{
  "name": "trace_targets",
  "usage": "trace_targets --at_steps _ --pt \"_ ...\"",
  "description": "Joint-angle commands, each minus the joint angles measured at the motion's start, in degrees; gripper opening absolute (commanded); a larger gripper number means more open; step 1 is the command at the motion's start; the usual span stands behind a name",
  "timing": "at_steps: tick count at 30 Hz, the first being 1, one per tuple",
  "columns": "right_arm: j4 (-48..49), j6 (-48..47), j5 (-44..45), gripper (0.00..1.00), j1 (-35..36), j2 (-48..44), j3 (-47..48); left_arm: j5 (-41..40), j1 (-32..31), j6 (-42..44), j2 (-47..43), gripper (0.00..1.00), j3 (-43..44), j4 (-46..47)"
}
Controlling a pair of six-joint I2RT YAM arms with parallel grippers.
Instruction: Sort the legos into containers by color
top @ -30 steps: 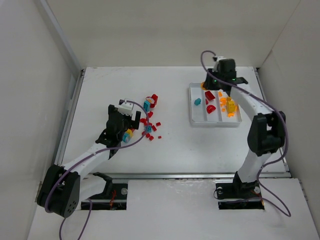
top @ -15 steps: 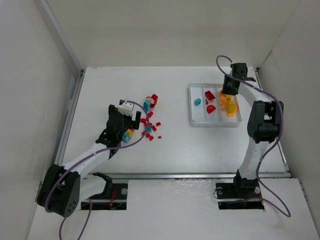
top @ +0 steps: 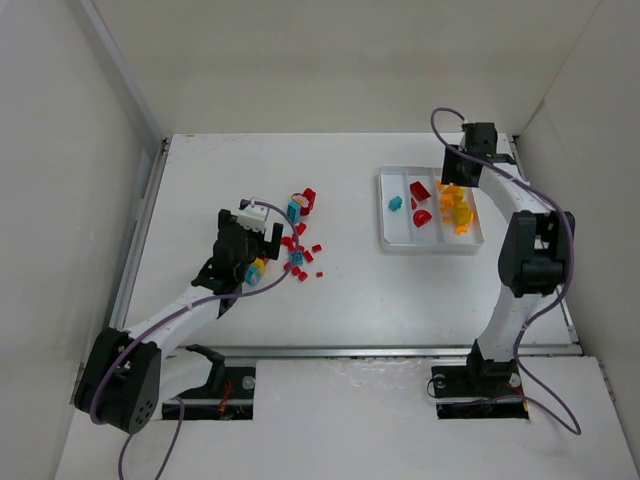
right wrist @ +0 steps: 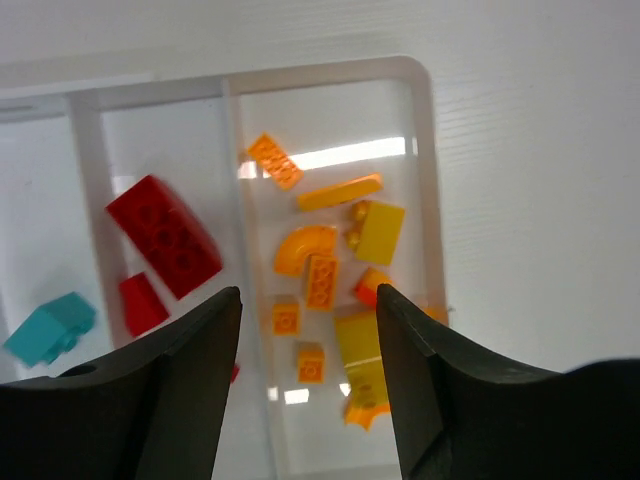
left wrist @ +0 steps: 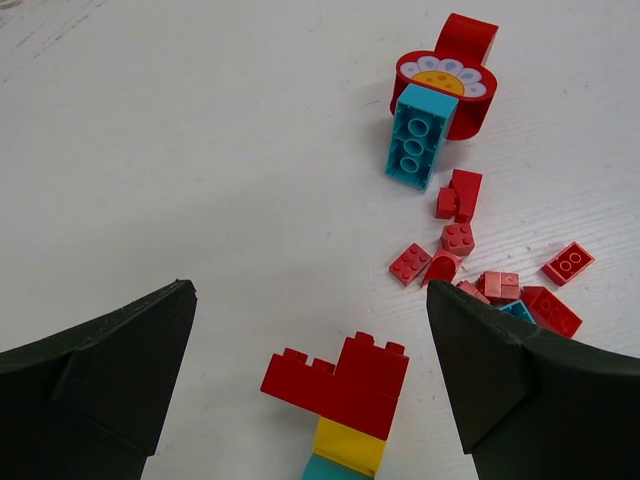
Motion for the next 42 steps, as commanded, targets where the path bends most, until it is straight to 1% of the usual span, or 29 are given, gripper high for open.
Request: trace_targets --at_steps 1,3,4,6,7,8,10,11,16,17,22,27,32,36,38,42 --pt "4.44 -4.43 0.21 0.62 6.60 -7.45 -3.27 0.42 0.09 -0.47 0.24 1.00 0.63 2.55" --pt "5.05 -9.96 -1.36 0.62 11.25 -9.83 -4.77 0.42 0.09 -0.47 0.24 1.00 0.63 2.55" --pt "4.19 -11.55 -3.11 0.62 16.06 -9.83 -4.78 0.42 0.09 -0.47 0.24 1.00 0.63 2.55" --pt "2.78 -13.84 -5.22 0.62 20.66 -9.83 -5.30 0.42 0.09 -0.47 0.76 1.00 0.63 2.55" --pt "2.77 -13.85 -7.32 0.62 22.77 -9.05 -5.31 0.42 0.09 -0.47 0.76 1.00 0.63 2.55" --pt "2.77 -14.46 -8.22 0.62 27.06 -9.04 -5.83 0.42 0.09 -0.47 0.76 1.00 0.63 2.55" --pt "2.77 -14.99 -10.32 0.62 31.03 -6.59 -6.45 0.42 0.09 -0.47 0.76 1.00 0.63 2.55" --pt "3.47 -14.99 -11.55 0.62 34.27 -5.62 -6.45 0.42 0.09 -0.47 0.76 1.00 0.63 2.55" --pt "3.48 -10.43 -14.72 0.61 40.19 2.36 -0.75 -0.11 0.09 -0.47 0.24 1.00 0.63 1.94" --pt "3.48 -9.73 -14.73 0.60 40.98 3.25 0.05 -0.11 0.09 -0.47 -0.29 1.00 0.63 1.94" --pt "3.48 -7.35 -12.27 0.59 46.07 6.77 2.43 -0.63 0.09 -0.47 -0.82 1.00 -0.42 1.94" --pt "3.48 -3.75 -5.60 0.57 47.31 8.01 2.43 -0.63 0.09 -0.47 -1.87 1.00 -0.95 1.94" --pt "3.48 -3.13 -2.96 0.56 47.31 8.01 2.43 -0.63 0.09 -0.47 -1.87 1.00 -1.48 1.94" --pt "3.48 -2.08 -2.95 0.56 46.70 8.54 2.43 -0.63 0.09 -0.47 -2.40 1.00 -1.48 1.94" --pt "3.48 -0.85 -4.09 0.53 46.00 8.54 2.43 -0.63 0.09 -0.47 -2.40 1.00 -1.48 1.94" --pt "4.88 1.44 -8.48 0.52 43.71 8.54 1.11 -0.63 0.09 -0.47 -2.40 1.00 -1.48 1.94"
